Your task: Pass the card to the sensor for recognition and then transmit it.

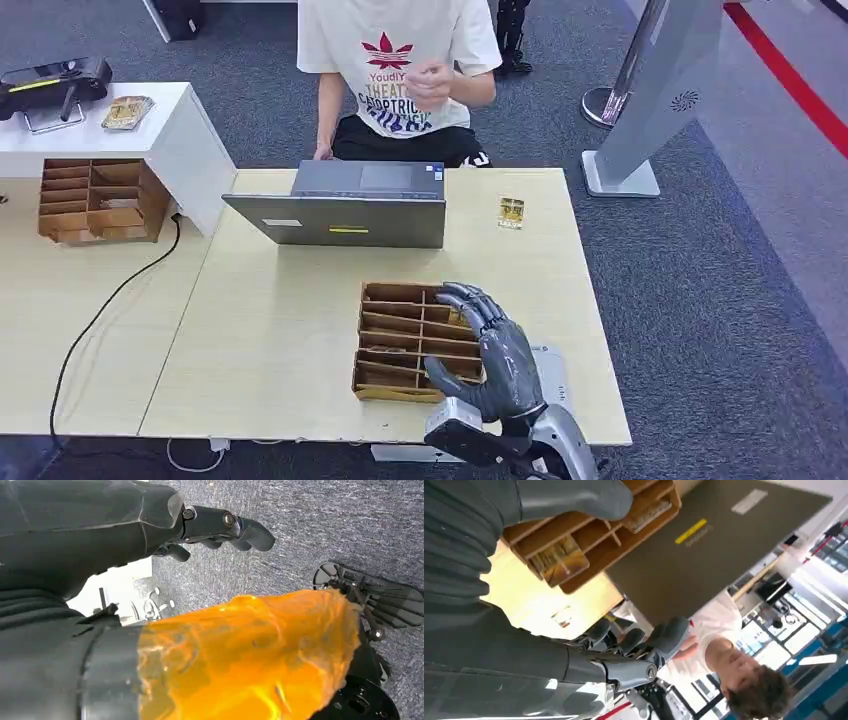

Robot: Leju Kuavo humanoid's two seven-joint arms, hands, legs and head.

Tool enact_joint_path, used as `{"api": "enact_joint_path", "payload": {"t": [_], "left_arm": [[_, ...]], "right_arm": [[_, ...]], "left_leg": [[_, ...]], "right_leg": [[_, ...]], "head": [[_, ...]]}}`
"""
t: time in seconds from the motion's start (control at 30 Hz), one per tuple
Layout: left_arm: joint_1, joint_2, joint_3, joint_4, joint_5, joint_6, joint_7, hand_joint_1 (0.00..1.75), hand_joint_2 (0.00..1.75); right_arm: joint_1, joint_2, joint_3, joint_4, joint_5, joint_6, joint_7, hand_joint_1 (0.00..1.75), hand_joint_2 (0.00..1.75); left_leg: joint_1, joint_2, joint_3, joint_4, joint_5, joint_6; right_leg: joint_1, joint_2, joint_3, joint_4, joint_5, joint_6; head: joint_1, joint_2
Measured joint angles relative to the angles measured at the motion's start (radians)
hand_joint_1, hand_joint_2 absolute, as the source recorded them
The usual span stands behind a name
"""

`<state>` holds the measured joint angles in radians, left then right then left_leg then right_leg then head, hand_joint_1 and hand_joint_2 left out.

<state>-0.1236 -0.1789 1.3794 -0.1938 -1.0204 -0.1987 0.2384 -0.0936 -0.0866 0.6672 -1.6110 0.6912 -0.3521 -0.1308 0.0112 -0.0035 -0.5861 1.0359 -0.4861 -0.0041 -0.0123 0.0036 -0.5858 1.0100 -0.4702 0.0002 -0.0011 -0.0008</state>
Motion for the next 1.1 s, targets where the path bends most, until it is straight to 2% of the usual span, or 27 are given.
{"api": "enact_joint_path", "payload": {"t": [0.03, 0.13, 0.23, 0.3, 0.33, 0.4, 0.43, 0.67, 0.7, 0.73, 1.1], "left_arm": [[0.0, 0.0, 0.0, 0.0, 0.0, 0.0, 0.0, 0.0, 0.0], [0.0, 0.0, 0.0, 0.0, 0.0, 0.0, 0.0, 0.0, 0.0], [-0.001, 0.0, 0.001, 0.0, 0.0, 0.0, 0.0, 0.0, 0.0], [0.0, 0.0, 0.001, 0.0, 0.0, 0.0, 0.0, 0.0, 0.0], [0.0, 0.0, 0.001, 0.0, 0.0, 0.0, 0.0, 0.0, 0.0], [0.0, 0.0, 0.001, 0.0, 0.0, 0.0, 0.0, 0.0, 0.0], [0.0, 0.0, 0.001, 0.0, 0.0, 0.0, 0.0, 0.0, 0.0], [0.0, 0.0, 0.001, 0.0, -0.002, 0.0, 0.0, 0.0, 0.0], [0.0, 0.0, 0.001, 0.0, -0.002, 0.0, 0.0, 0.0, 0.0], [0.0, 0.0, 0.001, 0.0, -0.002, 0.0, 0.0, 0.0, 0.0], [0.0, 0.0, 0.001, 0.0, -0.003, 0.002, 0.0, 0.0, 0.0]], "right_arm": [[0.0, -0.002, 0.013, 0.005, 0.002, 0.005, 0.003, 0.73, 1.75], [-0.001, -0.004, 0.044, 0.022, 0.025, 0.009, 0.017, 1.03, 1.75], [-0.009, -0.006, 0.077, 0.054, 0.047, 0.007, 0.031, 1.01, 1.75], [-0.009, -0.007, 0.099, 0.075, 0.061, 0.003, 0.039, 0.91, 1.75], [-0.009, -0.008, 0.106, 0.084, 0.066, 0.0, 0.043, 0.99, 1.75], [-0.01, -0.01, 0.117, 0.1, 0.075, -0.005, 0.048, 0.99, 1.75], [-0.01, -0.011, 0.122, 0.106, 0.081, -0.008, 0.052, 0.93, 1.75], [-0.011, -0.018, 0.132, 0.135, 0.116, -0.03, 0.078, 0.77, 1.75], [-0.011, -0.019, 0.132, 0.139, 0.119, -0.035, 0.08, 0.77, 1.75], [-0.012, -0.019, 0.132, 0.143, 0.122, -0.039, 0.081, 0.86, 1.75], [-0.022, -0.027, 0.129, 0.168, 0.158, -0.073, 0.1, 0.79, 1.75]], "left_leg": [[0.0, 0.0, 0.0, 0.0, 0.0, 0.0], [0.0, 0.0, 0.0, 0.0, 0.0, 0.0], [0.0, 0.0, 0.0, 0.0, 0.0, 0.0], [0.0, 0.0, 0.0, 0.0, 0.0, 0.0], [0.0, 0.0, 0.0, 0.0, 0.0, 0.0], [0.0, 0.0, 0.0, 0.0, 0.0, 0.0], [0.0, 0.0, 0.0, 0.0, 0.0, 0.0], [0.0, 0.0, 0.0, 0.0, 0.0, 0.0], [0.0, 0.0, 0.0, 0.0, 0.0, 0.0], [0.0, 0.0, 0.0, 0.0, 0.0, 0.0], [0.0, 0.0, 0.0, 0.0, 0.0, 0.0]], "right_leg": [[0.0, 0.0, 0.0, 0.0, 0.0, 0.0], [0.0, 0.0, 0.0, 0.0, 0.0, -0.001], [0.0, 0.0, 0.0, 0.0, 0.0, -0.001], [0.0, 0.0, 0.0, 0.0, 0.0, -0.001], [0.0, 0.0, 0.0, 0.0, 0.0, -0.001], [0.0, 0.0, 0.0, 0.0, 0.0, -0.001], [0.0, 0.0, 0.0, 0.0, 0.0, -0.001], [0.0, 0.0, 0.0, 0.0, 0.0, -0.001], [0.0, 0.0, 0.0, 0.0, 0.0, -0.001], [0.0, 0.0, 0.0, 0.0, 0.0, -0.001], [0.0, 0.0, 0.0, 0.0, 0.0, -0.001]], "head": [[0.0, 0.0], [0.0, 0.0], [0.0, 0.0], [0.0, 0.0], [0.0, 0.0], [0.0, 0.0], [0.0, 0.0], [0.0, 0.0], [0.0, 0.0], [0.0, 0.0], [0.0, 0.0]]}}
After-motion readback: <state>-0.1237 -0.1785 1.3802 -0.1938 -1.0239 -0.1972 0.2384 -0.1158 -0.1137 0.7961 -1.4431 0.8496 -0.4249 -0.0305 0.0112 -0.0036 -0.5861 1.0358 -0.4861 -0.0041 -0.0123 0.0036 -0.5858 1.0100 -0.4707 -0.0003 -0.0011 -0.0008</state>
